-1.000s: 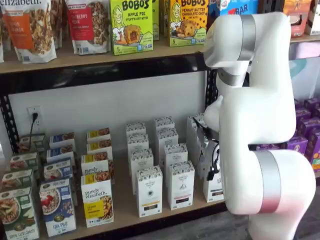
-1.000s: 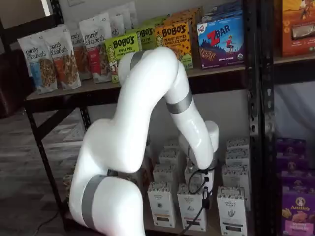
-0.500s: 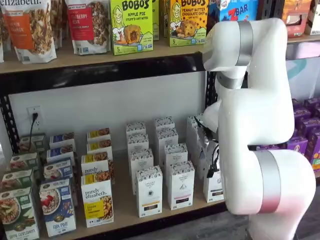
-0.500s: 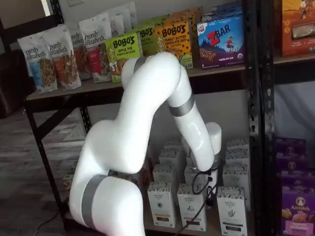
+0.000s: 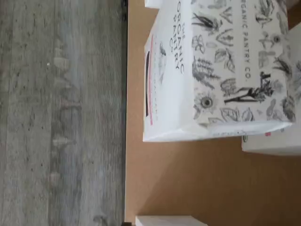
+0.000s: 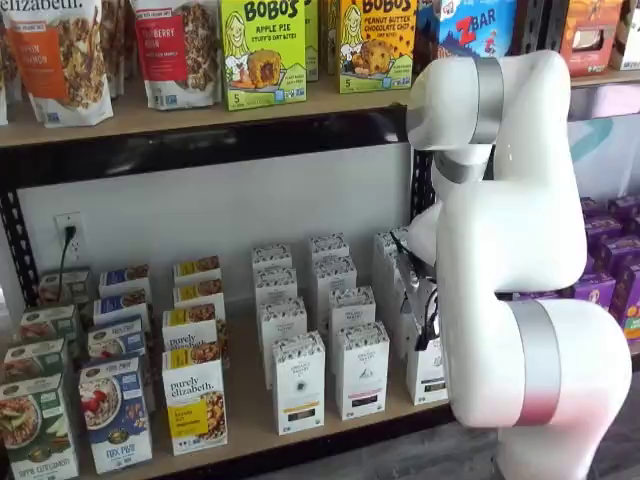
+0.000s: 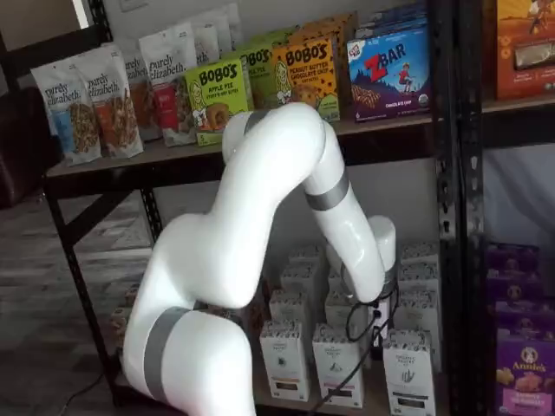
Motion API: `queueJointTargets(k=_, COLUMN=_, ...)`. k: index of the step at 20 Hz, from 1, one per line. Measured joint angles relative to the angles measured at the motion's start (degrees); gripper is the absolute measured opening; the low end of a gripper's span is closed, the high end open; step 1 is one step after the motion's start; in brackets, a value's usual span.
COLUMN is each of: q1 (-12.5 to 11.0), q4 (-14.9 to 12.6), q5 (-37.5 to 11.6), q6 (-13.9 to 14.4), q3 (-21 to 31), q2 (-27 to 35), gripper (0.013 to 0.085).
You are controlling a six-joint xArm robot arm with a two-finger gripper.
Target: Pick up the white box with a green strip in the middle, on the bottom shelf, the sixth box from the left
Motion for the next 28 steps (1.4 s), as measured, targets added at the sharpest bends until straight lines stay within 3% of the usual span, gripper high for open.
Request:
queueJointTargets(k=5, q1=-0.76, q4=-1.18, q5=-0.12, q6=0.33, q3=-1.55, q2=1.4, gripper=0.085)
queueJointTargets(k=18, q1=-1.89, q4=-7.01, q5=-0.19, q6=4.57, q3=-5.85, q2=5.51, gripper=0.085)
queueJointTargets(k=20, q1=-2.28, q4=-10.55, q5=0.16, q6=7.52, q3=-6.34, q2=5.92, gripper=0.085)
queueJointTargets(k=25, q1=-3.57, q4=-24.16, q5=1.44, q6=18.87, q3=-7.59, q2=6.92, gripper=0.085)
queueJointTargets(k=28, q1=-3.76, q4=-30.09, q5=1.8, q6=24.1, q3=-8.25, q2=7.62, gripper=0.085)
